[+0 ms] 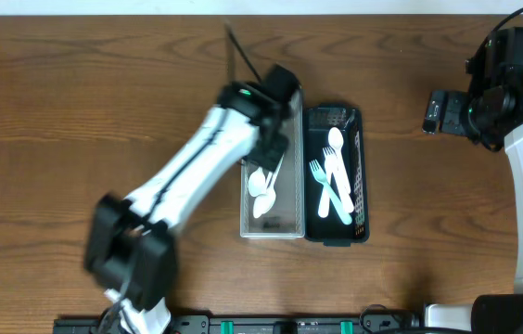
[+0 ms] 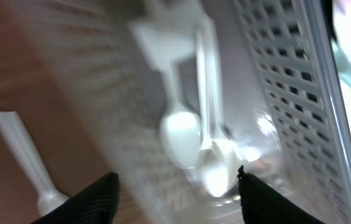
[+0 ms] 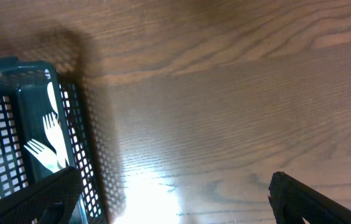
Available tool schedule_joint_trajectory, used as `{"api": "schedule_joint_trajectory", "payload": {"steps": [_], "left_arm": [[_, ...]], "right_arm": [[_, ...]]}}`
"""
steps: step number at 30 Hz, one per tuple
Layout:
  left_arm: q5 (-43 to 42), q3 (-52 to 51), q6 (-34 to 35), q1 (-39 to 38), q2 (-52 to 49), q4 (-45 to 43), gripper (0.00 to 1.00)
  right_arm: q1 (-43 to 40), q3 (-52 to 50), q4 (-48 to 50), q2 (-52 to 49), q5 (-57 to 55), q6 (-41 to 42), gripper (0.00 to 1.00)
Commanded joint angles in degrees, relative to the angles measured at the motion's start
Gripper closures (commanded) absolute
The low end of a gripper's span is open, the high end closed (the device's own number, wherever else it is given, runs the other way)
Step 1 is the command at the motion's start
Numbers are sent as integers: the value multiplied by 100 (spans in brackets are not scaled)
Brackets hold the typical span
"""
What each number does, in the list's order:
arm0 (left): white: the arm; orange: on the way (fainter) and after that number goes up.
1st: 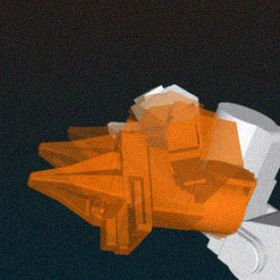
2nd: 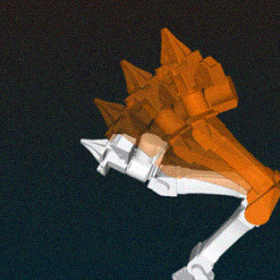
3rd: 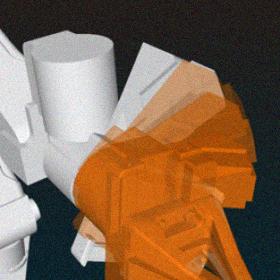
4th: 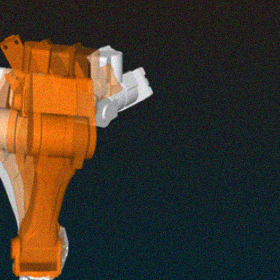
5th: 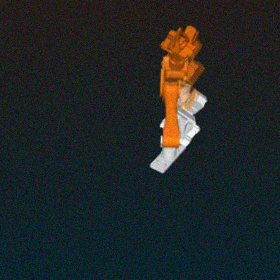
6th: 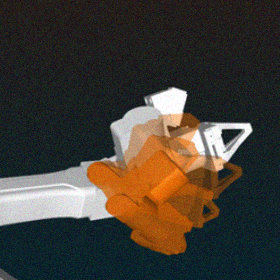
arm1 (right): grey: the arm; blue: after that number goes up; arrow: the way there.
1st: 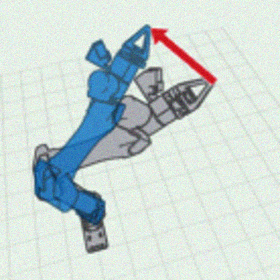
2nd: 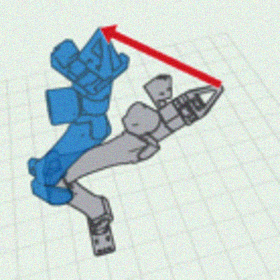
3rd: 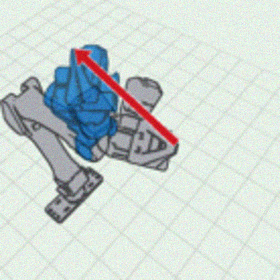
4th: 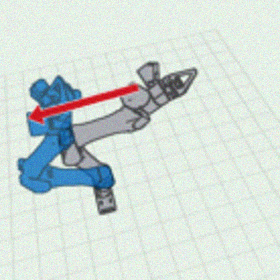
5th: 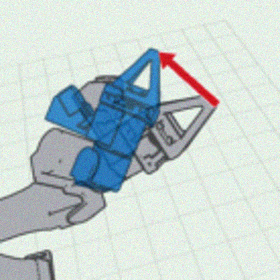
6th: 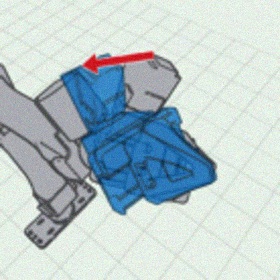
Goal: Pack container
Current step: 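Carry the spoon right and drop it into the clear caddy, then lower the left gripper onto the last white spoon and grasp it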
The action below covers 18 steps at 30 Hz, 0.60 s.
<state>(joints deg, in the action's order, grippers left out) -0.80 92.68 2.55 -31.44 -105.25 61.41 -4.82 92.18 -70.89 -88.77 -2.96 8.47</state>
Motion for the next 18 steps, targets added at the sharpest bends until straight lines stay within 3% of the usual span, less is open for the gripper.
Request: {"api": "schedule_joint_trajectory", "payload": {"steps": [1, 10, 18], "left_arm": [[369, 227, -144, 680, 688, 74, 30], [170, -122, -376, 2638, 575, 92, 22], [-181, -883, -533, 3040, -227, -444, 22]], "right_arm": [[-42, -13, -2, -44, 20, -63, 1], [-42, -13, 7, -44, 20, -63, 1], [-42, -13, 20, -44, 20, -63, 1]]}}
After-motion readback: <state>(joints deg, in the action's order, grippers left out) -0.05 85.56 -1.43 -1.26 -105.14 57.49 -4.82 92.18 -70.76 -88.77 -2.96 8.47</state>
